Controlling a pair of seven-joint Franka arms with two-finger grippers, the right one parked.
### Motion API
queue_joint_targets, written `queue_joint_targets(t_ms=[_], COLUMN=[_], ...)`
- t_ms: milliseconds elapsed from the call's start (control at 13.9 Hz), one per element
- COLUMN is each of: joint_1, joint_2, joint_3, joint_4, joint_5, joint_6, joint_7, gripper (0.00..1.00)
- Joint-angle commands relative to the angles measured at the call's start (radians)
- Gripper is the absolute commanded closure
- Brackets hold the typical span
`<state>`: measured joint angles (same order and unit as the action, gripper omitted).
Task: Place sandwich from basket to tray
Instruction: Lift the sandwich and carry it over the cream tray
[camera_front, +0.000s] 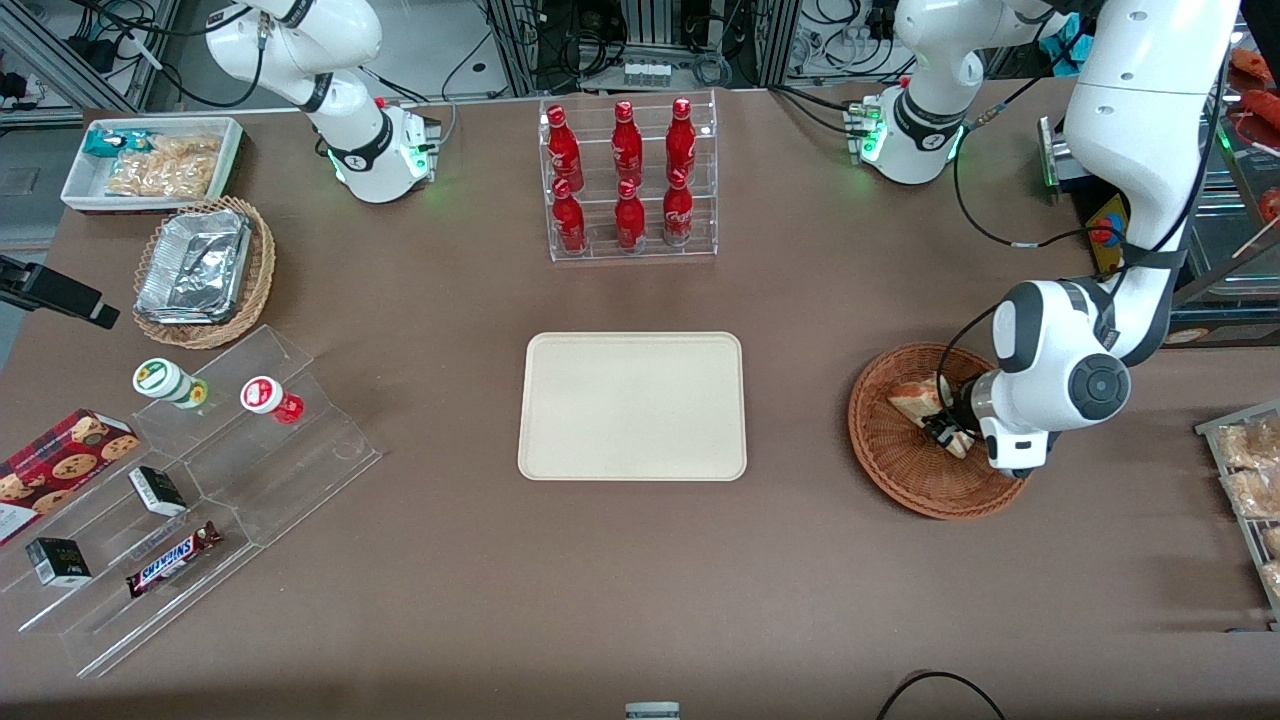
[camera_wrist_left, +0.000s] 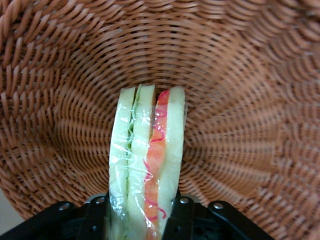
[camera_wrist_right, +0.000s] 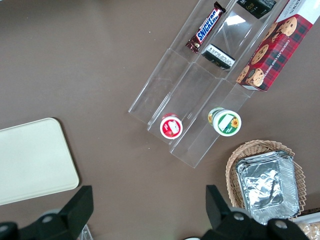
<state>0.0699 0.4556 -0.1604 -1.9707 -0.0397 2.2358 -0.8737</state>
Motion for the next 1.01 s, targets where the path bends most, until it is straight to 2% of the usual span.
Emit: queue_joint_targets(t_ms=[0,72,216,432,648,936], joint_1=[-0.051,-0.071,-0.193,-0.371,-0.542,-0.636], joint_2=[-0.075,-0.086,-0.078,-0.072,0.012,0.187], joint_3=[0.005,0.004,-0.002,-0.002,-0.002,-0.021], joint_4=[0.042,0.079,0.194,0.257,0.378,0.547], joint_5=[0.003,0.011,0.038,0.038,0.027,0.029], joint_6=[-0.065,-0.106,-0.242,-0.277,-0.28,-0.36], joint_7=[-0.01,0.004,0.076,0.075,0.044,0.021], gripper=[0.88,0.88,0.88,0.87,0.87,0.86])
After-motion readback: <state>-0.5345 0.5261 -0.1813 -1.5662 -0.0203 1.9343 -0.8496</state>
